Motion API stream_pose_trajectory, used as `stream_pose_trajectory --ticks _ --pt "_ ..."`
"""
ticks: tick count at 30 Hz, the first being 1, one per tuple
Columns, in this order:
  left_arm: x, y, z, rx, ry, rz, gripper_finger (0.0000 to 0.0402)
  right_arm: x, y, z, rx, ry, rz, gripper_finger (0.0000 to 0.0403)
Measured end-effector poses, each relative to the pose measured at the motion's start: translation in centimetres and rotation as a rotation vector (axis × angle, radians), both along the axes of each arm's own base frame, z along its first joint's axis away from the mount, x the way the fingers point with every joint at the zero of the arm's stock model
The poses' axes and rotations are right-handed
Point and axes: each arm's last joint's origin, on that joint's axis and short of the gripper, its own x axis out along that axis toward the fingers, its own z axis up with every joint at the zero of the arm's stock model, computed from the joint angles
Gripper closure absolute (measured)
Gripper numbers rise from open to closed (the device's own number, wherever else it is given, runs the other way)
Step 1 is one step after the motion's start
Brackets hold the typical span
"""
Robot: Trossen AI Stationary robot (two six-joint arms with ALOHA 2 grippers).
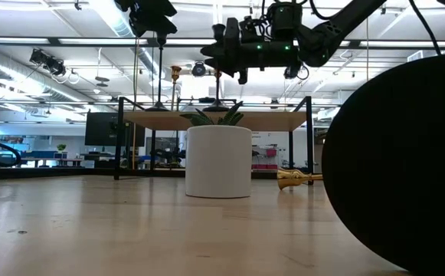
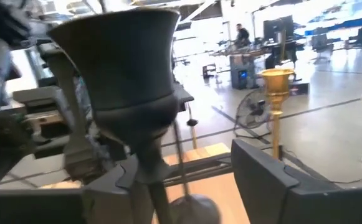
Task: Pick & Place candle stick holders
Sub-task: Put the top black candle holder on the shelf aligned with the other black candle holder
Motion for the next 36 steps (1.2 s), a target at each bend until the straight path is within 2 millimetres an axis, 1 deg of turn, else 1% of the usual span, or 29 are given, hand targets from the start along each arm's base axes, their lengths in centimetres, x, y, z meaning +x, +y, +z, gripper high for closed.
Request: stream_pose_trajectory --ticks 8,17,27,31,36 --pt "0.00 0.00 0.00 0.001 0.000 0.000 0.0179 -0.40 -0.83 0.40 -0.013 -0.039 -0.051 0.0210" --pt "0.01 0.00 0.01 0.002 -0.001 0.000 0.0179 -0.42 -0.79 0.61 -0.015 -0.060 -0.050 0.0220" --pt "0.01 0.00 0.01 0.001 -0.001 0.000 0.0179 -0.36 -0.70 0.49 -0.016 -0.047 -0.047 0.0220" --pt "0.01 0.00 0.01 0.001 -0.001 0.000 0.0179 -0.34 -0.73 0.40 -0.019 -0.037 -0.073 0.0208" --pt "0.01 0.00 0.01 0.001 -0.001 0.000 0.0179 -0.34 -0.77 0.30 -0.016 -0.027 -0.099 0.0183"
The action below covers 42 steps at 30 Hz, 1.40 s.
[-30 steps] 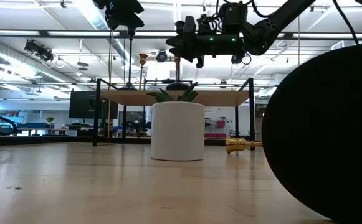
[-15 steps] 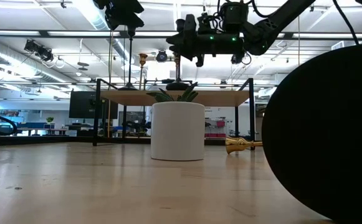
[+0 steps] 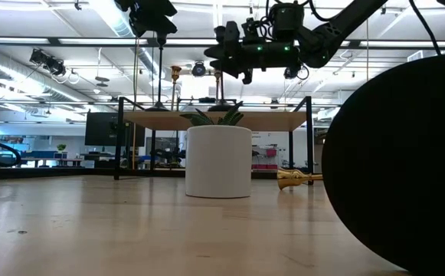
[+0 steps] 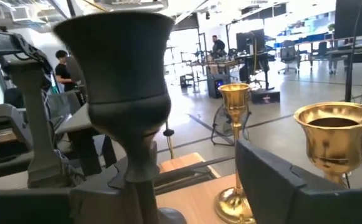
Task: Pick & Place candle stick holders
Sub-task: Put the top black candle holder on the shelf aligned with the other black candle holder
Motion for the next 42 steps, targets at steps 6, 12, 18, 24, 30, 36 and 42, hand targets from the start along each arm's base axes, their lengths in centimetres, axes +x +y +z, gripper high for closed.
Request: stream_pose_trajectory --ticks 6,12,18,24,30,36,42 --pt "0.00 0.00 0.00 0.000 0.000 0.000 0.0179 0.02 0.03 0.01 0.000 -0.001 -0.008 0.0160" --pt "0.01 0.00 -0.01 0.000 0.000 0.000 0.0179 0.05 0.07 -0.13 -0.005 0.015 -0.007 0.0146" --pt "0.00 0.00 0.00 0.000 0.000 0.000 0.0179 0.05 0.07 -0.15 -0.006 0.018 -0.007 0.0129" --pt "0.01 0.00 -0.01 -0.001 0.000 0.000 0.0179 0.04 0.00 -0.26 -0.009 0.031 -0.031 0.0127" --pt "0.01 0.00 -0.01 0.000 0.000 0.000 0.0179 0.01 -0.11 -0.28 -0.015 0.035 -0.086 0.0132" --pt "0.01 0.00 -0.01 -0.001 0.001 0.000 0.0179 0.10 0.16 -0.05 -0.013 0.009 -0.068 0.0124" --pt "0.00 0.00 -0.01 0.000 0.001 0.000 0.0179 0.38 0.81 -0.04 -0.025 0.011 -0.051 0.0119"
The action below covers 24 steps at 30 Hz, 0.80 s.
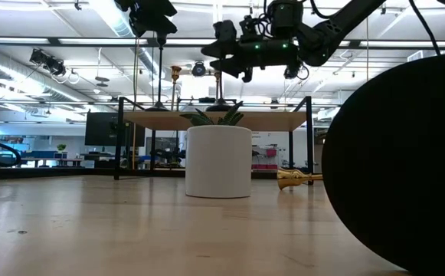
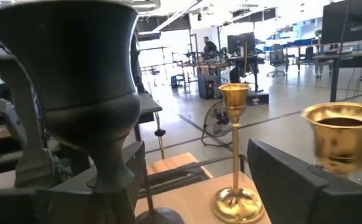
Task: Pick & Place candle stick holders
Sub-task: Put the top black candle holder on the shelf aligned with the other black candle holder
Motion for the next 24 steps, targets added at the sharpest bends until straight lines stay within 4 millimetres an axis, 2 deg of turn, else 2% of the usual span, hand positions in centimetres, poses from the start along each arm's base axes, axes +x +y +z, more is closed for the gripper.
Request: stream_pose_trajectory --ticks 12,24 --pt "0.00 0.00 -0.01 0.000 0.001 0.000 0.0179 0.03 0.00 -0.24 -0.030 0.037 -0.006 0.0119" --pt "0.00 0.00 -0.01 0.000 0.000 0.000 0.0179 -0.32 -0.64 0.36 -0.071 -0.014 -0.036 0.0119"
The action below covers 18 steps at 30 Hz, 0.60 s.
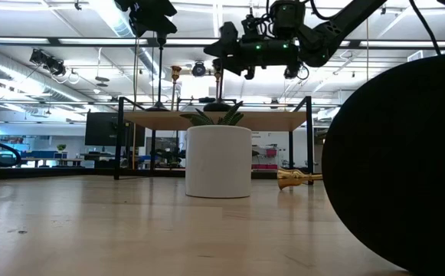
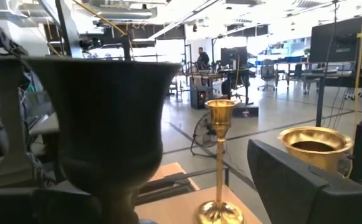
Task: Pick & Place candle stick holders
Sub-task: Put the top black candle holder on the shelf aligned with the other black candle holder
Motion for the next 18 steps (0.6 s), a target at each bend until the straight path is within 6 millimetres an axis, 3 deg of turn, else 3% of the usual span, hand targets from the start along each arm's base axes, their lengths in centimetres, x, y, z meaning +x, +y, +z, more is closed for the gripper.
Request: stream_pose_trajectory --ticks 18 --pt "0.00 0.00 0.00 0.001 0.000 -0.001 0.0179 -0.23 -0.22 0.68 -0.042 -0.059 -0.028 0.0119"
